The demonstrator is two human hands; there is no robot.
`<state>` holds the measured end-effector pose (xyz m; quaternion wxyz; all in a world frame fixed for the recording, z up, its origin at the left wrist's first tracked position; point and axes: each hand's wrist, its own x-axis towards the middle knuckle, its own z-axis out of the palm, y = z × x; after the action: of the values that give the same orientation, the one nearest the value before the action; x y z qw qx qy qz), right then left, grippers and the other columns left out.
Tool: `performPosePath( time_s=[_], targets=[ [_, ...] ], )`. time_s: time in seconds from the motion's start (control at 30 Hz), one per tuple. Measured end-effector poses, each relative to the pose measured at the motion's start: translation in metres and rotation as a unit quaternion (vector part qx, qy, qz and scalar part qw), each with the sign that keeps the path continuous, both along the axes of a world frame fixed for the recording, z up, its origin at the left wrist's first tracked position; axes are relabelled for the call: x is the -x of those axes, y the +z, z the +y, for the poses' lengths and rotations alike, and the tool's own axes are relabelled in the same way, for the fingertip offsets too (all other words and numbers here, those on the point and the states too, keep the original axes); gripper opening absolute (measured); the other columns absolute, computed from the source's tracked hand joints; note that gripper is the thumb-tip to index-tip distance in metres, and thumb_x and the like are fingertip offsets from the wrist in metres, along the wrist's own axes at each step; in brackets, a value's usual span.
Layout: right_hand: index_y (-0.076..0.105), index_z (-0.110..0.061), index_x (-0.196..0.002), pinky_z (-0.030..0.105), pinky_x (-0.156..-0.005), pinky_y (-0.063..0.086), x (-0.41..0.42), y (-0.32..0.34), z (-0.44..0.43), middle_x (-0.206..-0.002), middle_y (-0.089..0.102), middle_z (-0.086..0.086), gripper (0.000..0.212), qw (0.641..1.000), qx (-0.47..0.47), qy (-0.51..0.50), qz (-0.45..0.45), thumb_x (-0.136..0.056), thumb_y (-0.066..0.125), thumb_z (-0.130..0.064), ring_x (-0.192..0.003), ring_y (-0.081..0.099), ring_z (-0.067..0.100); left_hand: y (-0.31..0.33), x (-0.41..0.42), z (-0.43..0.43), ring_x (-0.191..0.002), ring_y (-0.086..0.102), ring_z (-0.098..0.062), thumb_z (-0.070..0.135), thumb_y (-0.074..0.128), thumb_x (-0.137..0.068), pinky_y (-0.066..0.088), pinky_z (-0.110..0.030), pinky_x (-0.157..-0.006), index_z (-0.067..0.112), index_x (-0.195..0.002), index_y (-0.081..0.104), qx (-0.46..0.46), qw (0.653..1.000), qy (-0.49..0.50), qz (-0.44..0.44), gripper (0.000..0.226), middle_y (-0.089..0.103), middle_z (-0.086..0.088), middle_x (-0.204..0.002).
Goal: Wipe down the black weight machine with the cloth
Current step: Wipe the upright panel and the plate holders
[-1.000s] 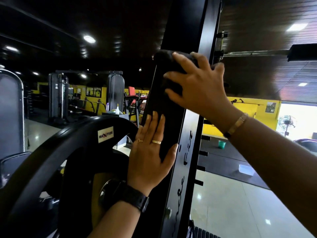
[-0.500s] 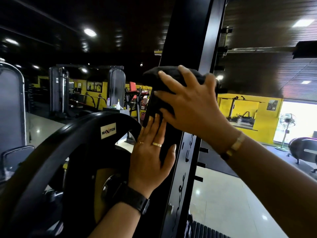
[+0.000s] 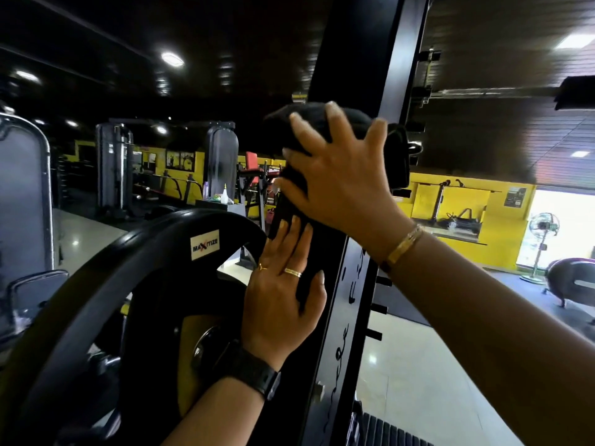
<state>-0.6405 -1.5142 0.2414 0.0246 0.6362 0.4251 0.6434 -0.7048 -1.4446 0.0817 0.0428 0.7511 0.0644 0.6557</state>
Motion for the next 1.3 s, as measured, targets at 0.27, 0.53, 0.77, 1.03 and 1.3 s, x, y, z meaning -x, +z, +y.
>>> performPosePath(
  time_s=[0.27,0.53,0.77,1.03,1.3],
  targets=[
    [0.064,-0.035,-0.121,0.062,-0.088,0.036,-0.034,-0.011,-0.032,-0.144,0.047,0.0,0.045,0.987,-0.001,0.153,0.043,-0.087,0.043,-0.054,-0.129,0.04,0.04,-0.003,0.003,-0.005,-0.149,0.016,-0.017,0.044,0.041,-0.096,0.015,-0.033,-0.121,0.011,-0.151,0.025,0.002,0.999,0.024,0.04,0.065,0.023,-0.004,-0.159],
    [0.066,-0.029,-0.118,0.062,-0.089,0.04,0.002,0.001,0.008,-0.143,0.048,0.001,0.037,0.995,-0.077,0.036,0.048,-0.089,0.05,-0.046,-0.13,0.042,0.039,-0.003,0.006,-0.006,-0.148,0.021,-0.02,0.05,0.036,-0.099,0.01,-0.021,-0.12,0.011,-0.151,0.026,0.029,0.999,0.005,0.043,0.066,0.024,-0.003,-0.16],
    [0.069,-0.032,-0.113,0.058,-0.088,0.037,-0.014,-0.046,-0.01,-0.14,0.05,-0.004,0.035,0.981,-0.039,0.188,0.031,-0.086,0.052,-0.045,-0.13,0.041,0.033,-0.019,0.007,-0.008,-0.148,0.021,-0.015,0.054,0.036,-0.099,0.02,-0.025,-0.119,0.013,-0.149,0.029,0.036,0.999,0.002,0.021,0.064,0.021,0.012,-0.16],
    [0.065,-0.034,-0.117,0.06,-0.089,0.034,-0.021,-0.021,-0.021,-0.152,0.035,-0.004,0.032,0.957,-0.05,0.223,0.18,-0.09,0.051,-0.043,-0.139,0.022,0.038,-0.037,0.015,-0.021,-0.149,0.018,-0.015,0.058,0.032,-0.098,0.015,-0.024,-0.12,0.019,-0.151,0.019,0.071,0.996,0.02,0.057,0.066,0.018,0.01,-0.161],
    [0.063,-0.027,-0.124,0.063,-0.088,0.042,0.01,-0.044,0.005,-0.146,0.046,0.003,0.042,0.995,-0.062,0.066,0.037,-0.087,0.052,-0.043,-0.132,0.04,0.038,-0.044,0.02,-0.018,-0.15,0.013,-0.015,0.061,0.027,-0.098,0.006,-0.015,-0.118,0.027,-0.154,0.014,0.064,0.993,0.039,0.088,0.067,0.009,0.012,-0.163]
  ],
)
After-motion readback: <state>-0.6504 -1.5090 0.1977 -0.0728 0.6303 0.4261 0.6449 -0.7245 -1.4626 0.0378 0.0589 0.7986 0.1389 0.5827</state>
